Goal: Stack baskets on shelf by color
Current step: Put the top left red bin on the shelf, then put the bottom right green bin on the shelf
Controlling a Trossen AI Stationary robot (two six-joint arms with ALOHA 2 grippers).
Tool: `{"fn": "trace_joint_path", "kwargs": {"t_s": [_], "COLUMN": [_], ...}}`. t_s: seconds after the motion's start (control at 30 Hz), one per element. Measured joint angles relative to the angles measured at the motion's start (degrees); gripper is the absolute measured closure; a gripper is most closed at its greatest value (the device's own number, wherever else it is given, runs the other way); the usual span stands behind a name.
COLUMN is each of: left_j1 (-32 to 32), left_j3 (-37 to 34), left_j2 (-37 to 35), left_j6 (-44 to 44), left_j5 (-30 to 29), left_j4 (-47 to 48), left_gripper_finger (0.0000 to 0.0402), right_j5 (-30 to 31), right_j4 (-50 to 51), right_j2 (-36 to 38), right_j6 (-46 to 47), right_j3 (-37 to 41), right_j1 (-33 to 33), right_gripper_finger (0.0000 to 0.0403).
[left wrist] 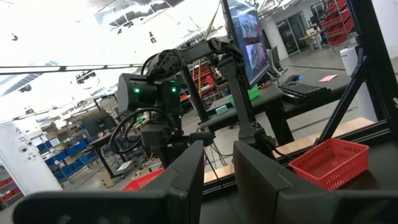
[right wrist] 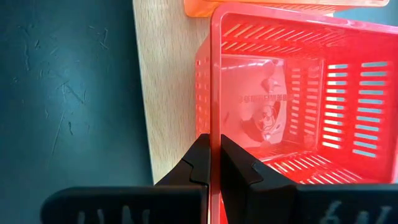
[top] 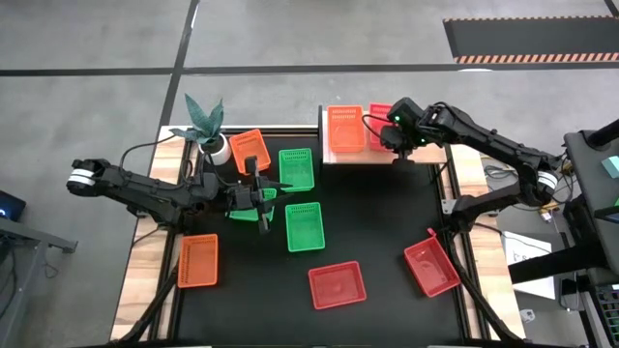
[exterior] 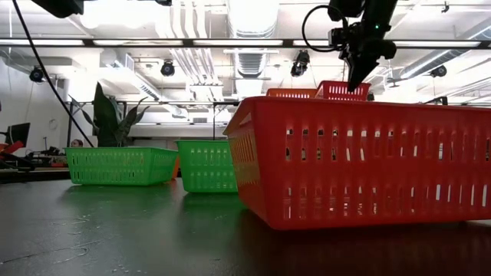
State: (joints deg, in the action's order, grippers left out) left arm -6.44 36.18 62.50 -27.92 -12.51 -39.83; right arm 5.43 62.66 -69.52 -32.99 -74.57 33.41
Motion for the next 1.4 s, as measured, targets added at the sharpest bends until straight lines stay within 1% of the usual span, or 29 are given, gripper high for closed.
{"fn": "trace_joint_path", "kwargs": {"t_s": [0.17,0.47,0.57,0.83,1.0,1.2,1.4], "left_j1": [0.0,0.0,0.0,0.0,0.0,0.0,0.0], "left_j3": [0.0,0.0,0.0,0.0,0.0,0.0,0.0], "left_j2": [0.0,0.0,0.0,0.0,0.0,0.0,0.0], "left_j6": [0.0,0.0,0.0,0.0,0.0,0.0,0.2], "left_j5": [0.0,0.0,0.0,0.0,0.0,0.0,0.0], "left_j4": [0.0,0.0,0.0,0.0,0.0,0.0,0.0], "left_gripper_finger": [0.0331,0.0331,0.0331,0.0331,0.0331,0.0331,0.0331], "right_j5": [-1.0,-0.9,-1.0,-0.9,-0.3,-1.0,-3.9], "right_j4": [-0.4,-1.5,-1.7,-1.6,0.4,5.5,5.5], "right_j2": [0.0,0.0,0.0,0.0,0.0,0.1,3.5], "right_j6": [0.4,0.5,0.3,0.4,1.9,6.7,12.6], "right_j3": [0.9,2.5,2.5,1.9,0.3,-4.1,-4.5], "right_j1": [0.0,0.0,0.0,0.0,0.0,-1.1,-5.8], "right_gripper_finger": [0.0394,0.0392,0.0379,0.0321,0.0299,0.0285,0.0292]}}
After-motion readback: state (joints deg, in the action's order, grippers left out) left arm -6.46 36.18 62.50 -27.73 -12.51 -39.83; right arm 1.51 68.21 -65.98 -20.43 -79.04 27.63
